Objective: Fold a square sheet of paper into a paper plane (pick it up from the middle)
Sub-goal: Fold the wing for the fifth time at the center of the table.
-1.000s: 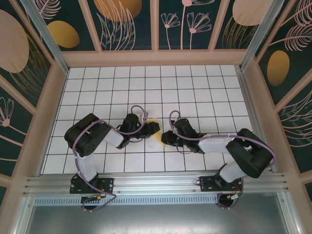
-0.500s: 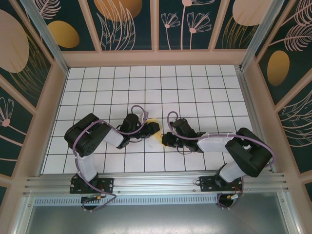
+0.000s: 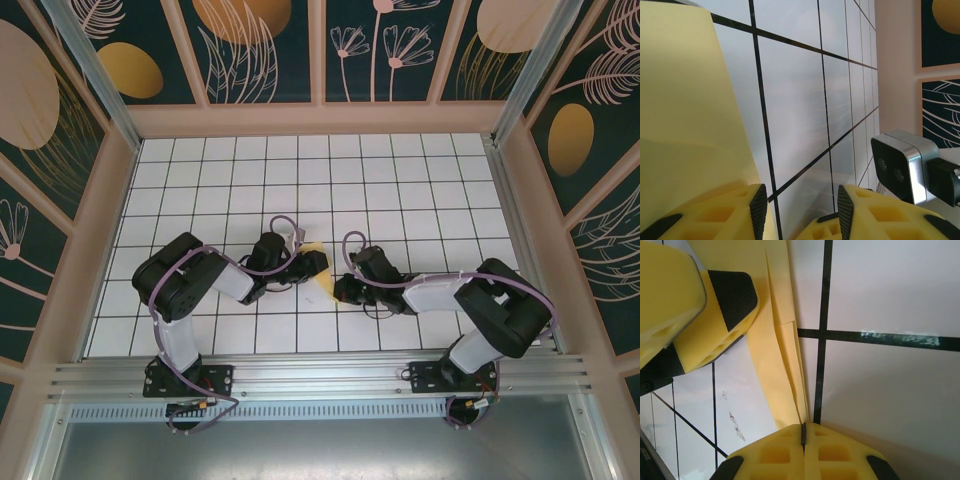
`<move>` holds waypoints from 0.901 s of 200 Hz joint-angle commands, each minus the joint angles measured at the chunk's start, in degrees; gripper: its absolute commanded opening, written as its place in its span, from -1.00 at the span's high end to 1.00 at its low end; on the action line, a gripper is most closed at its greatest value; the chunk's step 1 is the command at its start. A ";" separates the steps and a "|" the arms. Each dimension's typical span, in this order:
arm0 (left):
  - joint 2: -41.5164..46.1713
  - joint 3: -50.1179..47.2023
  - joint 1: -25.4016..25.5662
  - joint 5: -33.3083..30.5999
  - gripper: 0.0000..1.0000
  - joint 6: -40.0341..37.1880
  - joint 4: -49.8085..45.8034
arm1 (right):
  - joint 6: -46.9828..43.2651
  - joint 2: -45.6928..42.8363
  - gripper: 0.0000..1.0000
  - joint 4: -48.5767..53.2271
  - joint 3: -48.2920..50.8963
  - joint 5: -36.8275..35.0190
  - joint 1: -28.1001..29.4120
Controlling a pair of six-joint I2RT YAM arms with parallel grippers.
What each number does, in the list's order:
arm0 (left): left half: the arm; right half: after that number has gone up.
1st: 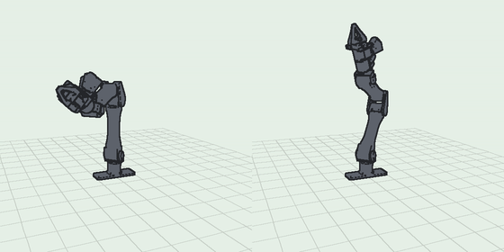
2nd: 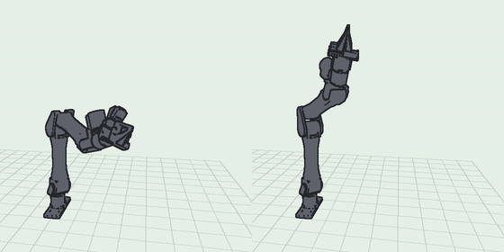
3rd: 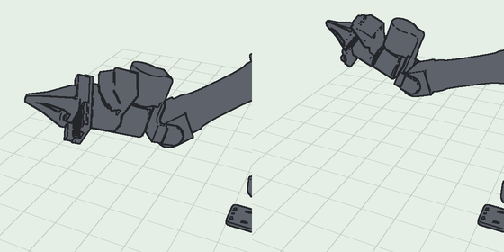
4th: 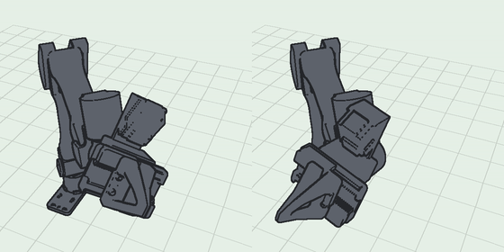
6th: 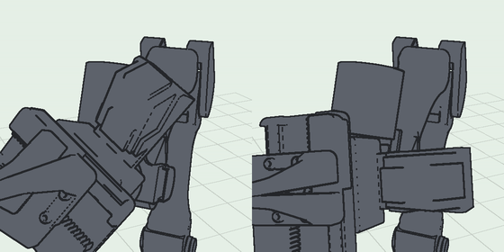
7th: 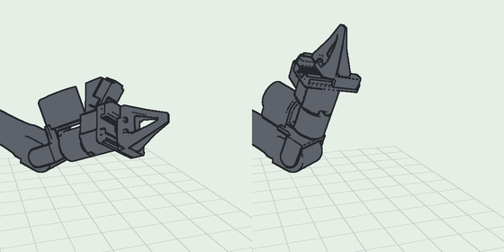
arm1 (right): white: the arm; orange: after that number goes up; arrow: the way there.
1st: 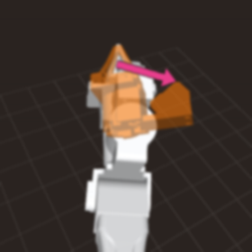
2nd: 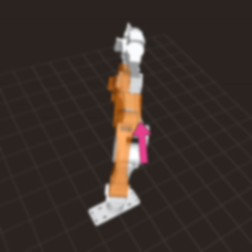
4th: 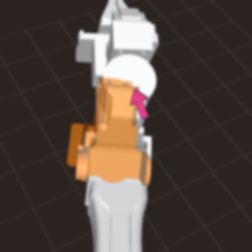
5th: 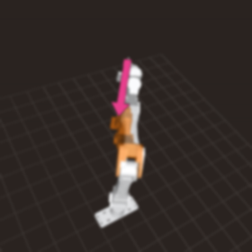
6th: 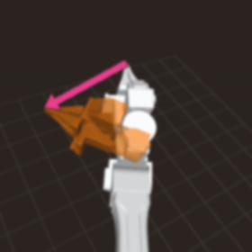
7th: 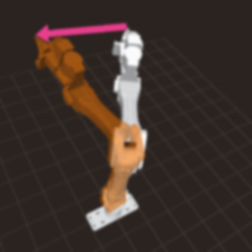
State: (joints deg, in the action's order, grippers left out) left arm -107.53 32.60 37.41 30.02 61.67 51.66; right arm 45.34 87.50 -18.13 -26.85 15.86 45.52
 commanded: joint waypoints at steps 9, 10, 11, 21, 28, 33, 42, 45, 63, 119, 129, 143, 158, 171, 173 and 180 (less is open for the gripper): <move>-1.63 -0.34 -0.23 -2.00 0.12 -2.23 -7.54 | 0.20 -3.30 0.89 7.47 0.56 -3.56 0.31; -1.59 -0.34 -0.27 -2.04 0.12 -2.24 -7.54 | 0.20 -3.30 0.89 7.47 0.56 -3.56 0.31; -1.57 -0.34 -0.25 -2.05 0.13 -2.25 -7.54 | 0.15 -3.48 0.88 7.57 0.43 -3.64 0.29; -1.63 -0.32 -0.23 -1.90 0.13 -2.25 -7.46 | -0.16 -5.68 0.83 9.13 -0.56 -4.28 0.32; -1.55 -0.34 -0.24 -1.90 0.13 -2.32 -7.51 | -0.45 -7.18 0.79 10.02 -1.36 -4.67 0.29; -1.51 -0.28 -0.23 -1.86 0.13 -2.29 -7.48 | -0.61 -8.28 0.77 10.42 -1.87 -4.81 0.27; -1.39 -0.26 -0.25 -1.87 0.12 -2.34 -7.54 | -0.86 -9.74 0.76 10.42 -2.60 -4.57 0.19; -1.37 -0.26 -0.22 -1.86 0.13 -2.34 -7.52 | -0.93 -10.03 0.76 10.33 -2.88 -4.34 0.19; -1.38 -0.08 -0.23 -1.64 0.12 -2.23 -7.48 | -1.10 -10.82 0.78 8.47 -3.95 -2.46 0.10; -1.37 0.10 -0.24 -1.35 0.13 -2.05 -7.50 | 0.02 -2.90 0.91 2.73 -6.38 5.13 -0.05; -1.30 0.16 -0.22 -1.19 0.13 -2.06 -7.44 | 0.52 -1.34 0.91 1.79 -6.09 6.16 -0.57; -1.37 0.10 -0.23 -1.10 0.13 -2.03 -7.47 | 1.05 0.54 0.93 0.97 -5.63 7.44 -1.26; -1.31 0.09 -0.23 -1.02 0.12 -2.10 -7.45 | 1.32 1.80 0.93 0.64 -4.97 8.12 -1.70; -1.37 0.09 -0.24 -1.06 0.13 -2.26 -7.62 | 1.49 2.92 0.93 0.63 -4.25 8.96 -2.00; -1.44 0.10 -0.23 -1.07 0.13 -2.23 -7.62 | 1.48 3.17 0.93 0.77 -4.15 9.00 -2.08; -1.45 0.02 -0.25 -1.10 0.13 -2.19 -7.63 | 1.69 3.82 0.93 0.90 -3.71 9.17 -2.26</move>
State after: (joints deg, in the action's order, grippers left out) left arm -107.42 33.01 37.41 30.28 61.47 50.72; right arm 45.84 89.34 -15.49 -31.97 22.31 44.01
